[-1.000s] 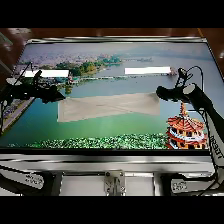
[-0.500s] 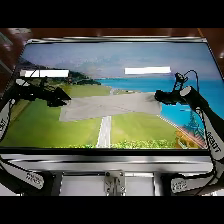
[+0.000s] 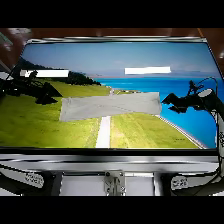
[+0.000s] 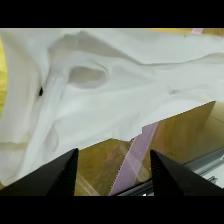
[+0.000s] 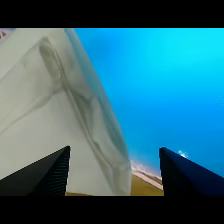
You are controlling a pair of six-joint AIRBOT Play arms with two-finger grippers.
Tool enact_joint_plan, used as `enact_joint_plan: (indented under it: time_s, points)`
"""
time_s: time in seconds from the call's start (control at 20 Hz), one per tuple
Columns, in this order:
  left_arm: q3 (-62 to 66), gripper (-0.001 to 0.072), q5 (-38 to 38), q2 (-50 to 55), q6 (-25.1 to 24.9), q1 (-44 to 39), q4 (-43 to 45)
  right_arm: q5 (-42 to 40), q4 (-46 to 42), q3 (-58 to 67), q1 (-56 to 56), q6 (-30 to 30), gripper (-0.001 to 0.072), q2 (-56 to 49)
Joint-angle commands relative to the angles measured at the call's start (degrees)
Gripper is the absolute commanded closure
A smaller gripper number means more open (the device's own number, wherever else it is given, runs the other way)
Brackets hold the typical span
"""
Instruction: Fold the shirts.
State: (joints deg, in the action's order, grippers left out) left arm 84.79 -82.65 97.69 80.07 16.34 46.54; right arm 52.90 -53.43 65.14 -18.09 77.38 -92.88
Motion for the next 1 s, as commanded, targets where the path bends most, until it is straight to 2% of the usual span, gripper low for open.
enact_joint_plan:
  time_s: [0.0,0.3,0.35,0.45,0.5,0.6,0.65,0.8,0.85,0.95]
  points:
    - [0.31,0.0184,-0.90,-2.97,0.13,-1.22,0.17,3.21,8.04,0.02,-0.04,-2.71,0.0048,-3.10]
    - [0.31,0.0184,-0.35,-4.15,0.15,-6.75,-0.39,0.17,8.46,0.02,5.99,-1.97,0.0060,-6.36]
    - [0.31,0.0184,0.15,-4.15,0.15,-7.74,-1.07,0.13,8.48,0.02,6.21,-1.75,0.0141,-6.34]
    - [0.31,0.0184,1.44,-4.13,0.15,-9.55,-3.19,0.02,8.35,1.01,6.34,-1.97,0.0452,-6.27]
    - [0.31,0.0184,2.40,-4.13,0.15,-10.58,-4.22,0.55,8.35,2.08,6.36,-2.80,0.0632,-6.03]
    - [0.31,0.0193,5.64,-4.09,0.15,-12.94,-5.53,2.21,8.33,4.17,6.36,-4.87,0.0645,-4.33]
    - [0.31,0.0269,8.02,-3.98,0.15,-14.67,-5.95,3.61,7.74,5.18,6.36,-5.86,0.0645,-2.67]
    - [0.28,0.0592,16.52,-2.62,0.17,-22.27,-6.14,9.53,4.70,6.95,6.36,-5.97,0.0646,4.59]
    - [0.28,0.0662,19.50,-1.73,0.15,-25.81,-6.25,11.89,3.65,6.93,6.36,-5.92,0.0646,8.02]
    - [0.31,0.0662,25.03,0.70,0.17,-33.07,-7.37,17.03,1.70,6.93,6.36,-5.53,0.0646,15.15]
